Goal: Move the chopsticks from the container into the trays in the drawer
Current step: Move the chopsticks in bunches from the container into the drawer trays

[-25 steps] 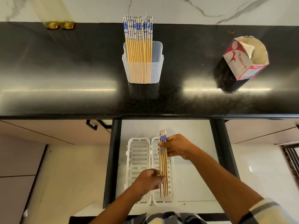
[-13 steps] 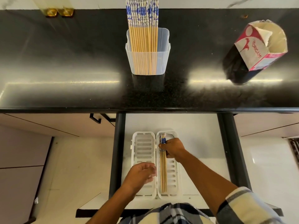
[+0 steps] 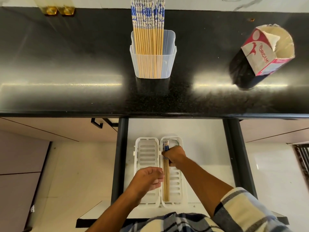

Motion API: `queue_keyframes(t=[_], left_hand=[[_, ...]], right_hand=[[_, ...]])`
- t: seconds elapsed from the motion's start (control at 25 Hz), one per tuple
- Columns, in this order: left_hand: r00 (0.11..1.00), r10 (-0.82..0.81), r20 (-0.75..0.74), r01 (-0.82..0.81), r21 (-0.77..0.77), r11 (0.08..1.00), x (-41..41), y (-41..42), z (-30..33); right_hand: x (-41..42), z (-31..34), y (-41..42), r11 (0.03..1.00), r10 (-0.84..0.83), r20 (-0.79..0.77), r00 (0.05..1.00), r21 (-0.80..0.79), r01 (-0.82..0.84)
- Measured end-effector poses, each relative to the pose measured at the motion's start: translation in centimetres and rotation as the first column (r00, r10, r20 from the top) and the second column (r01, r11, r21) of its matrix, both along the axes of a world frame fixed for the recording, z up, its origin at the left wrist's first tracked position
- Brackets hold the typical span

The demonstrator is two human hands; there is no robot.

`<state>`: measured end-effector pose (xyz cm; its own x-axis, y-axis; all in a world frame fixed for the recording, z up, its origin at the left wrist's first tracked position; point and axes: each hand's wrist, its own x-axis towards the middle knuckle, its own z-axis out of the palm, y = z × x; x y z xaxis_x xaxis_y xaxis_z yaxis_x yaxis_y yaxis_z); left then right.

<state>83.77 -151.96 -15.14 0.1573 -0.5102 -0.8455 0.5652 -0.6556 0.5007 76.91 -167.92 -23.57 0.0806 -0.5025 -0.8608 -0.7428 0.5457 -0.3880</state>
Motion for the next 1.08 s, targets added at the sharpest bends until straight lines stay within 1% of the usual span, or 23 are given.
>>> queue_keyframes(t=[0.2,0.44,0.68,0.96,1.08], left_hand=[[1.0,0.002,-0.003,-0.002,0.0,1.0,0.3,0.2,-0.1],[1.0,0.015,-0.006,-0.015,0.009,1.0,0.4,0.8,-0.1],[1.0,-0.002,0.001,0.002,0.016,1.0,0.3,0.5,0.1],[1.0,-0.008,0.004,0.008,0.02,1.0,-0.1,0.1,0.4],[1.0,-0.01,0.01,0.009,0.033,0.999,-0.1,0.2,0.4]], right_hand=[[0.4,-0.4,0.6,1.0,0.005,-0.029,1.0,-0.019,-0.006],[0.7,-0.4,0.5,1.0,0.012,-0.072,0.997,-0.002,-0.012],[0.2,-0.3,0.9,0.998,0.048,-0.117,0.992,-0.028,-0.052],[-0.4,-0.1,1.5,0.953,0.244,-0.197,0.95,-0.134,-0.273],[-0.5,0.0,2.1,0.936,0.271,-0.206,0.94,-0.172,-0.308]])
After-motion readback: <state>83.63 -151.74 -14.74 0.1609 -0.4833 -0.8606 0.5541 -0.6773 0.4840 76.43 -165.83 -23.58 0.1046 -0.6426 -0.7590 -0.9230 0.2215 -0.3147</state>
